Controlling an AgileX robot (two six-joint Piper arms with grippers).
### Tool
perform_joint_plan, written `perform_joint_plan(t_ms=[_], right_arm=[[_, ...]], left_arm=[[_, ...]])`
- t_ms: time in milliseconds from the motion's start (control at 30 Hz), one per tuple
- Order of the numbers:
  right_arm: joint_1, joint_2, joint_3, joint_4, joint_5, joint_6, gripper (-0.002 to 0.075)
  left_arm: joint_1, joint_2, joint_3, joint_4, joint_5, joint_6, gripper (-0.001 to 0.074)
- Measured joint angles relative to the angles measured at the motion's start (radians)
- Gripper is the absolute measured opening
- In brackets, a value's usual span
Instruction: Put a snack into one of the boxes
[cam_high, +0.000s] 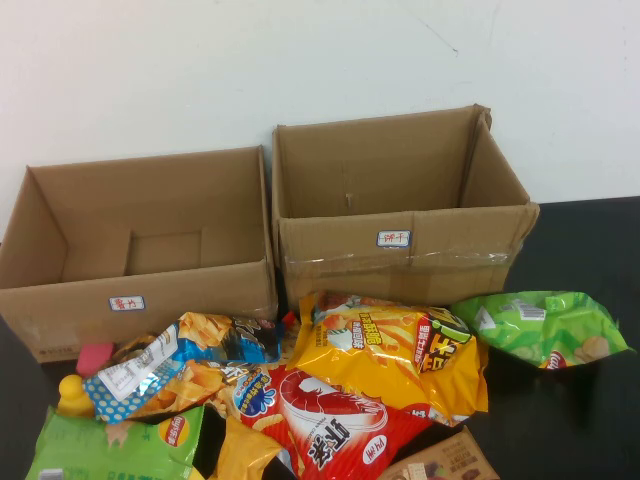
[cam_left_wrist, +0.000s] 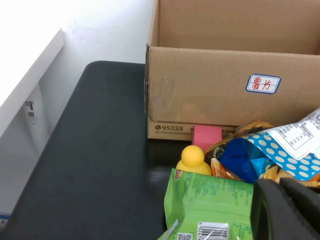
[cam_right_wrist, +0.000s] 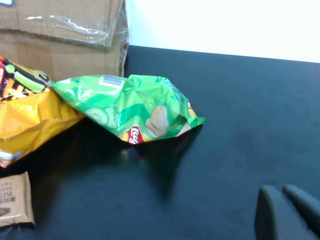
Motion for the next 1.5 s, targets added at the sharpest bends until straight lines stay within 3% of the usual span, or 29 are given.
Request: perform_joint_plan(t_ms=[1000,1500], right_arm=[[0.000,0.000,0.000,0.000,0.000,0.000,-0.0001],[0.000,0.000,0.000,0.000,0.000,0.000,-0.0001]], left_arm=[[0.000,0.000,0.000,0.000,0.000,0.000,-0.0003],[-0.047,0.000,0.000,0.000,0.000,0.000,-0.0003]])
